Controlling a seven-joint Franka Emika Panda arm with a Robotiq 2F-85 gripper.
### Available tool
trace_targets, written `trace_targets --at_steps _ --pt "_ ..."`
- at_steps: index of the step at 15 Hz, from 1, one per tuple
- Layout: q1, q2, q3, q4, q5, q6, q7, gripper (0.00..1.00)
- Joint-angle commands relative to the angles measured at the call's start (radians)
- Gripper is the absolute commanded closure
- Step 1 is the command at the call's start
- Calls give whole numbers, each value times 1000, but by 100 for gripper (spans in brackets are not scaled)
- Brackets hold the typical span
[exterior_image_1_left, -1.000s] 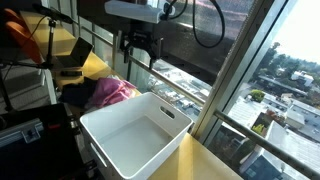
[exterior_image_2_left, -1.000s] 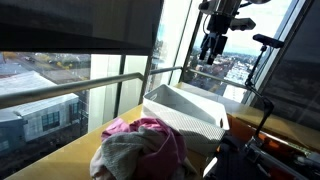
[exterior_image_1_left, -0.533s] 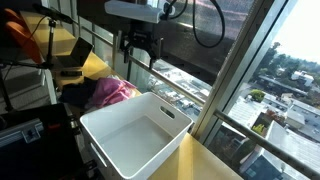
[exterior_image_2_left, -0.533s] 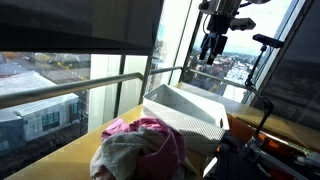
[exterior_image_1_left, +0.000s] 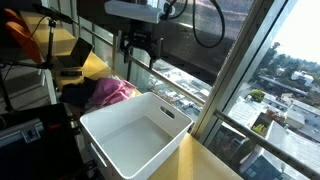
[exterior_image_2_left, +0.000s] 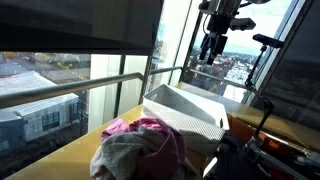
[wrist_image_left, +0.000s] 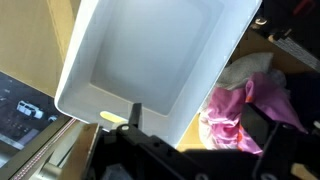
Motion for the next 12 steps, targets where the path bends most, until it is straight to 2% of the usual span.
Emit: trace_targets --at_steps 1,4,7,10,12 --pt "16 -26 22 -77 -29 60 16 0" --pt "66 -49 77 -234 -65 204 27 0" --pt "129 -37 151 -369 -141 405 83 0" --pt "193 28 240 -450 -311 619 257 0" --pt "218 85 291 -429 -476 693 411 0"
